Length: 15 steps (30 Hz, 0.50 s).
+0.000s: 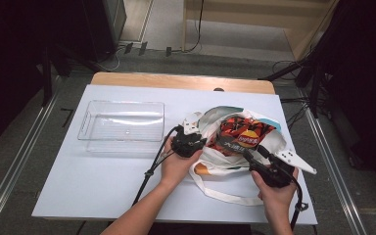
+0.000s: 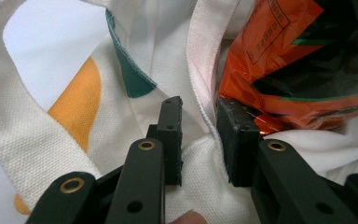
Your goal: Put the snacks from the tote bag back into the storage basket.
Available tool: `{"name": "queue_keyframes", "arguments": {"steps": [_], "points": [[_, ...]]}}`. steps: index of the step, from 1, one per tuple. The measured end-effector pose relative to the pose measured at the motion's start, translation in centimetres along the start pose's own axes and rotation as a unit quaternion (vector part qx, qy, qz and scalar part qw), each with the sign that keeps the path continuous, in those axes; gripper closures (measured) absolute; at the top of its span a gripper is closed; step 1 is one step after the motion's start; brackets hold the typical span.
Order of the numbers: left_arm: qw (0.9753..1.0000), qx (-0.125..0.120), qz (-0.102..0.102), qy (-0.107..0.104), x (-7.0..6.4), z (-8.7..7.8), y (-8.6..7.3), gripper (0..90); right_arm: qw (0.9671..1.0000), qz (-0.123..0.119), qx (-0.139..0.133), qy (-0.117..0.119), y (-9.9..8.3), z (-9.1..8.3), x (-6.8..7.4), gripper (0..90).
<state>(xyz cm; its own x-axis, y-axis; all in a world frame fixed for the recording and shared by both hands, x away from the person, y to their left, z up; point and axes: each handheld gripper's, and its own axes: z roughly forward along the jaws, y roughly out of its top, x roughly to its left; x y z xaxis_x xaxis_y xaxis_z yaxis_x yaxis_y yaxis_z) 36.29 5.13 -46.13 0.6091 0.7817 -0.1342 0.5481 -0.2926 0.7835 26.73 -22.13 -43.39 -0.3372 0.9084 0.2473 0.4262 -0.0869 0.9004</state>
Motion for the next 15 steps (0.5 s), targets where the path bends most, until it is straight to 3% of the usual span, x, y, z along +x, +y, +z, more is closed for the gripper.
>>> {"name": "queue_keyframes", "arguments": {"steps": [3,8,12,15], "points": [[1.0000,0.001,0.003,0.001,0.0,0.0,0.0,72.4,0.9999,-0.001,0.005,0.011,0.9,1.3,-0.4,38.6],[1.0000,-0.001,0.005,0.001,0.0,0.0,0.0,72.4,0.9997,-0.013,-0.001,0.021,1.9,2.1,-0.5,63.8],[1.0000,-0.001,0.005,0.002,0.0,-0.1,-0.1,72.4,0.9998,-0.019,0.002,0.006,1.6,2.2,-0.2,87.0],[1.0000,-0.005,0.001,-0.007,0.0,-0.2,-0.1,72.3,0.9994,-0.034,-0.003,0.002,1.4,2.0,0.3,90.0]]}}
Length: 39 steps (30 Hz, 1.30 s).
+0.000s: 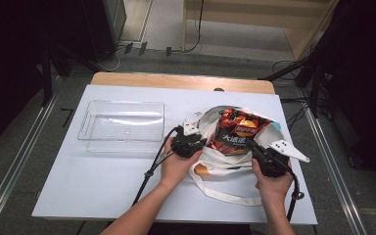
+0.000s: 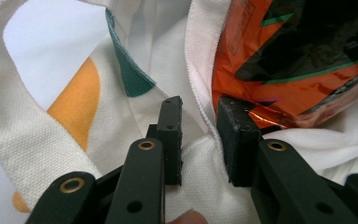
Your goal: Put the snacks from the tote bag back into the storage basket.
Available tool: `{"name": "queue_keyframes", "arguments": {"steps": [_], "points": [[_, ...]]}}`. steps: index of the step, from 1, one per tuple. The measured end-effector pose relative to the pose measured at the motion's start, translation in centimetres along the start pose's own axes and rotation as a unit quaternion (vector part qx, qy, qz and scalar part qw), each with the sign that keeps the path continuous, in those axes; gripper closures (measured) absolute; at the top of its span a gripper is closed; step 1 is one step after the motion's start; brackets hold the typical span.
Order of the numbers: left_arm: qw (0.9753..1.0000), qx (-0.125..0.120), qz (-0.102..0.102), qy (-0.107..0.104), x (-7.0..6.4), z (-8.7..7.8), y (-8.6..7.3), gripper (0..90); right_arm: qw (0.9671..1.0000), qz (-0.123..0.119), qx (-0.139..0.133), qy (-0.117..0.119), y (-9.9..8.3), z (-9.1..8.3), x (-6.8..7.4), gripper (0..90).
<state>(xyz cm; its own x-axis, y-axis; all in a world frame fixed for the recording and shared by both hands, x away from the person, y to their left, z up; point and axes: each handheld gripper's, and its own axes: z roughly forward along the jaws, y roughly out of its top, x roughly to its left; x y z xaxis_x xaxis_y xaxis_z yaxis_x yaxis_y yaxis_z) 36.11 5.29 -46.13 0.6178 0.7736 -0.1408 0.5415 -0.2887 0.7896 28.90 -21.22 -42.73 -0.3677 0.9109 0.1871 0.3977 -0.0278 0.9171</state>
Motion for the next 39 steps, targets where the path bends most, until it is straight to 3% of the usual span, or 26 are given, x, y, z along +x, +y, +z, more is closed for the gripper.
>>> {"name": "queue_keyframes", "arguments": {"steps": [4,12,17,19,25,30,35,39], "points": [[1.0000,-0.002,0.001,-0.002,0.0,-0.1,0.0,72.2,0.9999,0.000,-0.011,0.003,0.2,-0.5,0.6,90.0],[1.0000,-0.004,0.002,0.002,-0.2,0.0,-0.1,72.1,0.9977,-0.006,-0.067,0.011,2.4,-2.8,1.6,90.0],[0.9999,-0.010,-0.003,-0.005,-0.1,-0.2,0.0,71.1,0.9968,-0.001,-0.079,0.012,3.1,-4.0,2.1,90.0],[0.9998,-0.016,-0.006,-0.006,-0.1,-0.7,0.1,70.4,0.9965,-0.004,-0.083,0.011,3.2,-4.4,2.2,90.0],[0.9986,-0.050,0.016,-0.006,-0.7,-3.3,0.9,67.8,0.9964,-0.002,-0.085,0.005,3.1,-5.2,2.2,90.0],[0.9953,-0.094,0.009,-0.020,-0.6,-6.5,1.8,66.5,0.9966,0.001,-0.082,0.002,2.8,-5.2,2.4,90.0],[0.9883,-0.144,0.006,-0.049,-1.1,-10.1,2.7,65.1,0.9967,0.001,-0.082,0.000,2.9,-5.1,2.7,90.0],[0.9836,-0.166,0.012,-0.068,-2.0,-11.8,3.4,63.8,0.9969,-0.001,-0.079,0.001,2.7,-4.8,2.8,90.0]]}}
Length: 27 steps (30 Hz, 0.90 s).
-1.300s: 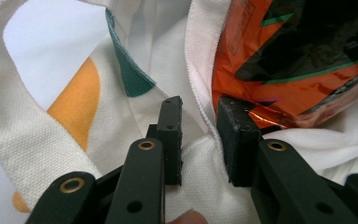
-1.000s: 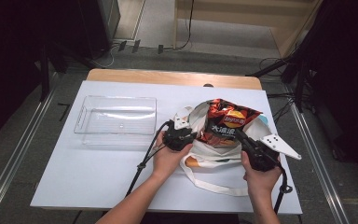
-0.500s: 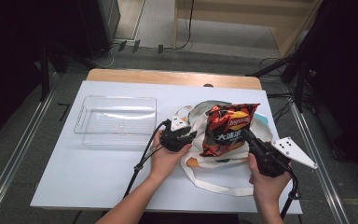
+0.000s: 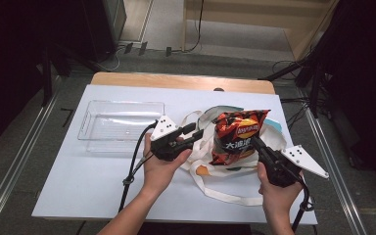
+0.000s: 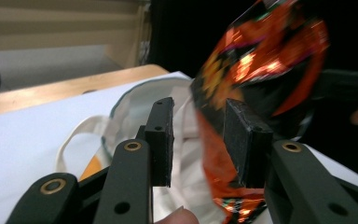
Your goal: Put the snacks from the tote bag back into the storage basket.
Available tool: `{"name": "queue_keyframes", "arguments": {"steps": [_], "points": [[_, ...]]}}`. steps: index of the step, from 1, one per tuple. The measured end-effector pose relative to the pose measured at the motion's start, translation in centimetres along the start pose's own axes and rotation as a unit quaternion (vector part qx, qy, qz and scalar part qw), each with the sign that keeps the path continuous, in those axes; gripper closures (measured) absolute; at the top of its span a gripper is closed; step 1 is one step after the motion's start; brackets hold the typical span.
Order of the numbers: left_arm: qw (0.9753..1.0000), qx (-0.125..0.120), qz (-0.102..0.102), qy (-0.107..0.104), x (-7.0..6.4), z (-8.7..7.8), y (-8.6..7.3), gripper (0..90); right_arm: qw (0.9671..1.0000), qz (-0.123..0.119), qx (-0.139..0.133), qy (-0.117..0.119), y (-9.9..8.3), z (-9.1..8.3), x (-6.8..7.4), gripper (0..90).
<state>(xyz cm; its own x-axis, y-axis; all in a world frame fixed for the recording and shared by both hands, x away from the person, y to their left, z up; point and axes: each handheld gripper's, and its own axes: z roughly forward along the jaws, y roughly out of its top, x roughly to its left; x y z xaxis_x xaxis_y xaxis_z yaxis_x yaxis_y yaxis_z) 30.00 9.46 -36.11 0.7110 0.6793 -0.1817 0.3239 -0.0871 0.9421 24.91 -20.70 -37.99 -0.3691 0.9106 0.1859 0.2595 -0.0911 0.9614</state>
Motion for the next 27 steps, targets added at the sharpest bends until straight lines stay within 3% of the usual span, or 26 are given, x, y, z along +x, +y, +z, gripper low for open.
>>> {"name": "queue_keyframes", "arguments": {"steps": [11,16,22,25,27], "points": [[0.9987,-0.003,-0.003,-0.052,-1.6,0.0,1.2,59.4,1.0000,-0.003,0.002,0.002,-0.2,0.2,0.4,90.0],[0.9981,-0.003,-0.005,-0.062,-2.2,0.8,1.5,56.9,1.0000,-0.002,0.002,0.004,-0.3,0.2,0.5,90.0],[0.9977,0.001,-0.032,-0.060,-2.5,2.3,2.2,56.5,0.9999,-0.011,0.003,0.008,-0.6,0.3,0.9,90.0],[0.9973,0.005,-0.051,-0.053,-2.4,2.7,2.4,76.0,0.9998,-0.020,0.004,0.006,-0.8,0.2,1.1,90.0],[0.9966,0.005,-0.054,-0.062,-2.2,2.8,2.6,86.6,0.9997,-0.023,0.002,0.010,-0.8,0.1,1.0,90.0]]}}
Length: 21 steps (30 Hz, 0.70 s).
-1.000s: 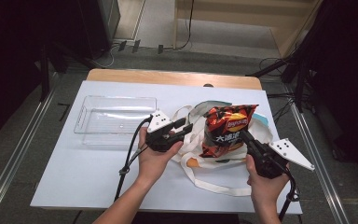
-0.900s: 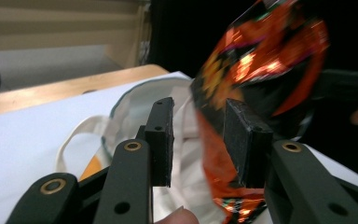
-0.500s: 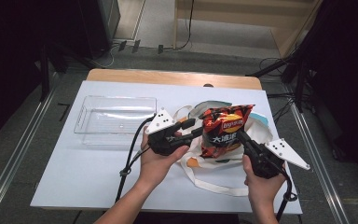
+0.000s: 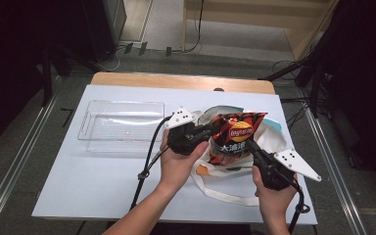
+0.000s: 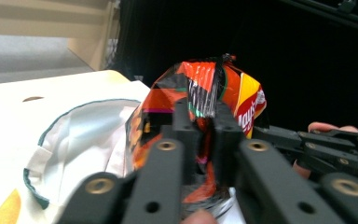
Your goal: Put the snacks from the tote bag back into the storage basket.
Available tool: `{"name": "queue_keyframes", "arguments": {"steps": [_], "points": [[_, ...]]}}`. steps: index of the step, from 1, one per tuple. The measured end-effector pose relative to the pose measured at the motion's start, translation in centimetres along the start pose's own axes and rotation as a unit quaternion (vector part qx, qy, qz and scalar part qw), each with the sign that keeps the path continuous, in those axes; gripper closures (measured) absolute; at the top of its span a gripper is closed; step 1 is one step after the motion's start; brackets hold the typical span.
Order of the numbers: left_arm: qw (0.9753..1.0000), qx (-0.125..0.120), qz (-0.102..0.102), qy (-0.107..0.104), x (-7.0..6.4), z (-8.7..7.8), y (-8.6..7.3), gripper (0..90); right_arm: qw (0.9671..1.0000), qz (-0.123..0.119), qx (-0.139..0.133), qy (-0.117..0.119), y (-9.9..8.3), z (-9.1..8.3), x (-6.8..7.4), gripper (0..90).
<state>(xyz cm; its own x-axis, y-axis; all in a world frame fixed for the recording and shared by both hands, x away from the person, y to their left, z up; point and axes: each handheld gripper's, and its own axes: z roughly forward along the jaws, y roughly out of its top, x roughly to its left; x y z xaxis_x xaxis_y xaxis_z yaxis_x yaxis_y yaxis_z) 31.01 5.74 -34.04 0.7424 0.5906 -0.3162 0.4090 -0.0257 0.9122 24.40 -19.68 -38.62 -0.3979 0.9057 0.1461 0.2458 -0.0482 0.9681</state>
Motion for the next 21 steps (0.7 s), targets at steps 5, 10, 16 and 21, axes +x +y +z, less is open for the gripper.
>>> {"name": "queue_keyframes", "arguments": {"steps": [5,10,16,21], "points": [[0.9997,0.000,-0.003,-0.025,0.0,-0.1,0.4,90.0,1.0000,0.004,-0.001,0.009,-0.2,-0.2,-0.5,86.6],[0.9985,-0.008,-0.002,-0.054,0.4,-0.7,1.2,90.0,0.9993,0.008,-0.028,0.024,-0.6,-1.2,-1.3,64.8],[0.9980,-0.016,-0.003,-0.062,0.4,-1.1,1.7,90.0,0.9997,0.017,-0.001,0.017,-2.6,-2.0,-2.8,46.1],[0.9975,-0.027,0.004,-0.064,0.2,-1.5,2.4,90.0,0.9980,0.031,0.047,0.029,-4.3,-2.4,-3.9,29.8]]}}
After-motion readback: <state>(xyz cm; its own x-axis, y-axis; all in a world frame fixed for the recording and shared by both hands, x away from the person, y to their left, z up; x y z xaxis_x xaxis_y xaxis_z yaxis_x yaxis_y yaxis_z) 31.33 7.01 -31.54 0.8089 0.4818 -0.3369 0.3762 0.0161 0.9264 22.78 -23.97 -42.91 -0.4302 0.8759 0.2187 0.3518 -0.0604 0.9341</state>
